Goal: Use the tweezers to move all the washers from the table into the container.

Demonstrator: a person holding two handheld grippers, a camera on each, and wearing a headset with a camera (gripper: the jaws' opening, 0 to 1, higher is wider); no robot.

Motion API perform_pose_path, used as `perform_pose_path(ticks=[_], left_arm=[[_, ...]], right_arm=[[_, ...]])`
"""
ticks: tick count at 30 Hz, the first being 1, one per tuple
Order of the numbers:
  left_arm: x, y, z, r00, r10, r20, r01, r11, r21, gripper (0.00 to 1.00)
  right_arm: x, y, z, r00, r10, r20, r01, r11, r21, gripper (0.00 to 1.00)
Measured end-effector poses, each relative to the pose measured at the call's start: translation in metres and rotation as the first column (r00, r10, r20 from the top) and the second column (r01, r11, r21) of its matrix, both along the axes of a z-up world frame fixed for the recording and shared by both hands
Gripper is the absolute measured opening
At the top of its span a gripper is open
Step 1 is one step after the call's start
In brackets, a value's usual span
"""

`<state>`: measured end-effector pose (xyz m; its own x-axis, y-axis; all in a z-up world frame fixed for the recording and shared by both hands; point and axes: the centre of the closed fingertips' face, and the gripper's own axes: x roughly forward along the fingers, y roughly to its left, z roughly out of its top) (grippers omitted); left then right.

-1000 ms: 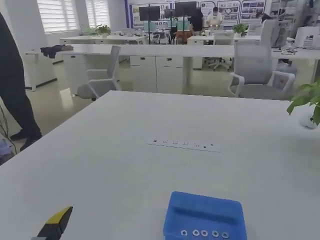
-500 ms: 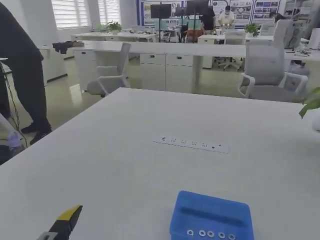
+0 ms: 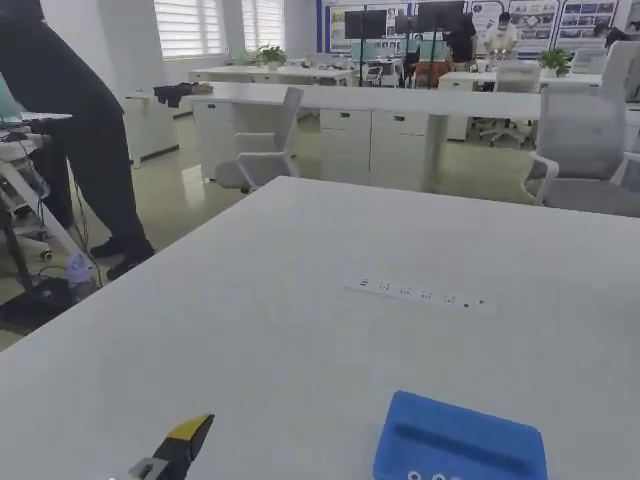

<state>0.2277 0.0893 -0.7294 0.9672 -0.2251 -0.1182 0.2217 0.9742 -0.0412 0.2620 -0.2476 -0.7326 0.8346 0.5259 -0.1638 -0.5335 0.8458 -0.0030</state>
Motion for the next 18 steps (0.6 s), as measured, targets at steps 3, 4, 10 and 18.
perform_pose_path(ticks=[3, 4, 10, 18], left_arm=[[0.001, -0.002, 0.002, 1.000, 0.010, 0.007, -0.010, 1.000, 0.027, 0.99], [0.002, -0.001, 0.000, 1.000, 0.014, 0.005, -0.014, 0.995, 0.094, 0.99], [0.001, -0.011, 0.003, 1.000, -0.017, 0.021, 0.015, 0.994, 0.112, 0.99], [0.001, -0.018, -0.005, 0.998, -0.060, -0.015, 0.062, 0.985, 0.161, 0.99]], right_arm=[[0.003, -0.007, 0.001, 0.999, -0.023, 0.036, 0.025, 0.998, -0.052, 0.99], [0.002, -0.006, -0.001, 1.000, -0.011, 0.029, 0.012, 0.998, -0.054, 0.99], [-0.004, 0.010, -0.005, 0.998, 0.063, -0.002, -0.063, 0.998, -0.030, 0.99], [-0.008, 0.019, -0.005, 0.996, 0.090, -0.015, -0.090, 0.996, -0.027, 0.99]])
